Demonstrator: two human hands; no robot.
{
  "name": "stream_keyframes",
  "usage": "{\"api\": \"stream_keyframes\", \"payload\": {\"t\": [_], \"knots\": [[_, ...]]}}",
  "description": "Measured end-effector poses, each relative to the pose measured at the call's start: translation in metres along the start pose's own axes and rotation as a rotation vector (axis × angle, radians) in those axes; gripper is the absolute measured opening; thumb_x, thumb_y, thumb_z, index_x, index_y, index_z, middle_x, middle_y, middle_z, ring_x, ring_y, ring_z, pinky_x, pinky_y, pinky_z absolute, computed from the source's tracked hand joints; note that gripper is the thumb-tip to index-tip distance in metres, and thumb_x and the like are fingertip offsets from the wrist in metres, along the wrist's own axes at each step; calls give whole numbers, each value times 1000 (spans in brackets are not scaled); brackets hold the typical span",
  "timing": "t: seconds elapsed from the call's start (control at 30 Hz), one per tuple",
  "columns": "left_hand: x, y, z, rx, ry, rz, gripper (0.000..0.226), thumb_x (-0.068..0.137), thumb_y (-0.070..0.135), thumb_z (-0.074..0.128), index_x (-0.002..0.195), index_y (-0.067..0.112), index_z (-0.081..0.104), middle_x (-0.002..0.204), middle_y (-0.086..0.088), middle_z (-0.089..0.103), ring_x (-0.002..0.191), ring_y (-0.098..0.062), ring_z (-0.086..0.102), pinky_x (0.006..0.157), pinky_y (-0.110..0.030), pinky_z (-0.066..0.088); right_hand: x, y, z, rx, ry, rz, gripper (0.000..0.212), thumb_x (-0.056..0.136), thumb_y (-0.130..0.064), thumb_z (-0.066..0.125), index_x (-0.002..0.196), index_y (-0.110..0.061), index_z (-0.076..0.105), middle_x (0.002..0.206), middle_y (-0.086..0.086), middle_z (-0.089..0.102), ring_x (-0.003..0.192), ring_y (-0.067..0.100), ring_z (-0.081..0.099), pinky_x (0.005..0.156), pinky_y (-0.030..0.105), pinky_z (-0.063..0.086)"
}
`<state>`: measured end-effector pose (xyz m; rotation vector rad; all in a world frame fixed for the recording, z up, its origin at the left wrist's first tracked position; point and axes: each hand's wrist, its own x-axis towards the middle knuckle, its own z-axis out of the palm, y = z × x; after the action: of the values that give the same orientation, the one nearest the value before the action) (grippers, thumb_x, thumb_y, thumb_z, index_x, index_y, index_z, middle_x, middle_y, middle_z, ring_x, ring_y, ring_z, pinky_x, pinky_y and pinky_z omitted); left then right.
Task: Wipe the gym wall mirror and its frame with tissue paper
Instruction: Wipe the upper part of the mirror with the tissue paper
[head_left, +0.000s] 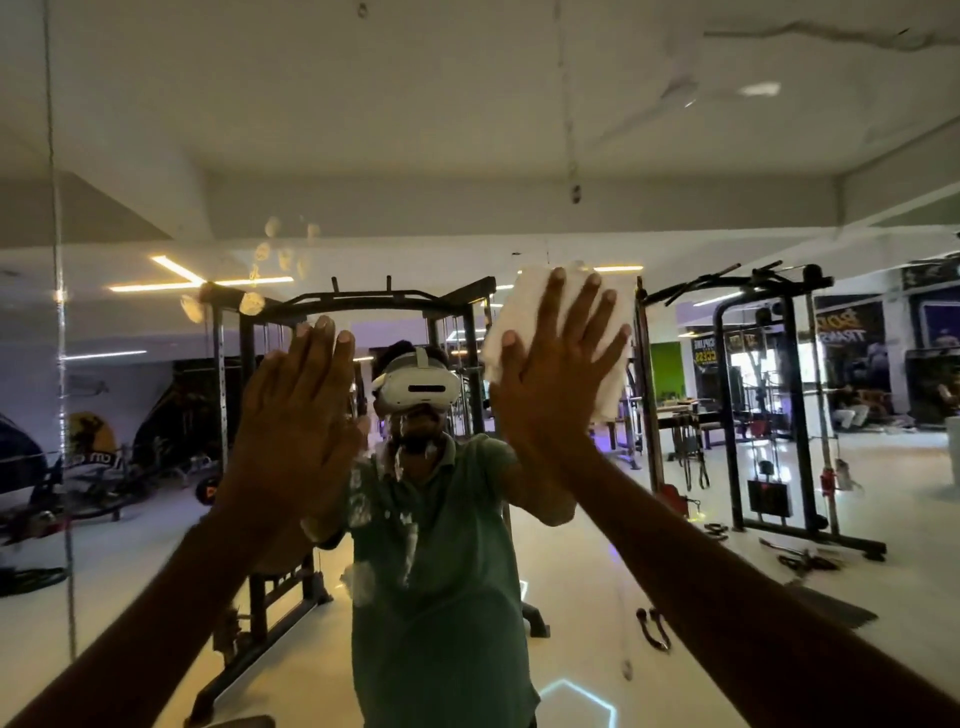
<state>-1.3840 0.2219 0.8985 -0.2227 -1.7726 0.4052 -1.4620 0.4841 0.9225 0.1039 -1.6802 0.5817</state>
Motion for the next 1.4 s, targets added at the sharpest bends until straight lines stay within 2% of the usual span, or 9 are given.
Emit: {"api": "stream_keyframes", "payload": {"t": [0.23,0.33,0.57,0.63,0.77,0.9,1.07,1.2,1.4], "knots": [[-51,-50,-2,225,-14,-84,73,110,43,34,158,-11,19,165,-36,10,155,-51,7,124,-66,15,-101,-53,16,120,-213,-685,78,105,-57,43,168,-21,15,175,14,-3,161,35,-10,126,64,-9],[-51,-59,-11,197,-22,-38,71,111,42,25,157,-11,19,164,-37,13,155,-50,10,123,-65,17,-74,-20,14,79,-177,-675,74,106,-58,35,168,-22,16,175,14,2,162,34,-4,126,66,3],[-54,-66,-18,11,-22,-46,75,108,51,15,161,-2,19,169,-26,13,158,-41,12,123,-63,20,-19,-78,13,-14,-13,24,81,102,-65,16,168,-18,11,174,19,4,160,43,3,125,66,7],[-60,-82,-23,-32,39,47,67,107,39,31,160,0,23,166,-28,23,155,-43,21,119,-63,26,-36,-127,20,-11,-23,-78,80,102,-63,20,168,-18,9,174,20,0,160,43,0,125,66,3],[-50,-147,-52,-143,142,-115,57,103,43,32,139,0,45,138,-32,53,131,-51,50,109,-67,36,-86,-186,30,-24,-130,-525,80,104,-61,29,168,-18,8,174,20,-4,160,42,-7,124,68,1],[-13,-214,-58,102,194,-71,68,109,43,30,159,-3,24,163,-32,24,154,-46,21,122,-59,20,-85,-178,26,-67,-149,-702,77,106,-61,29,168,-20,10,175,16,-4,161,35,-7,126,65,4],[4,-225,-43,74,79,-95,80,103,53,20,163,0,10,169,-29,4,158,-41,2,126,-54,6,5,-140,13,-114,-39,-171,83,102,-69,1,168,-21,6,175,16,0,161,37,1,127,63,7],[3,-225,-43,9,104,-106,84,99,59,19,164,6,10,171,-22,2,159,-36,2,126,-49,3,54,-203,16,-46,70,216,89,96,-68,-5,168,-17,9,173,21,6,160,43,6,124,66,11],[-1,-226,-48,-45,91,-97,83,100,58,22,165,9,9,172,-18,0,160,-31,-2,127,-40,-5,-43,-266,33,-93,-56,-596,70,107,-52,22,168,-19,10,174,18,-2,161,38,-5,126,64,2]]}}
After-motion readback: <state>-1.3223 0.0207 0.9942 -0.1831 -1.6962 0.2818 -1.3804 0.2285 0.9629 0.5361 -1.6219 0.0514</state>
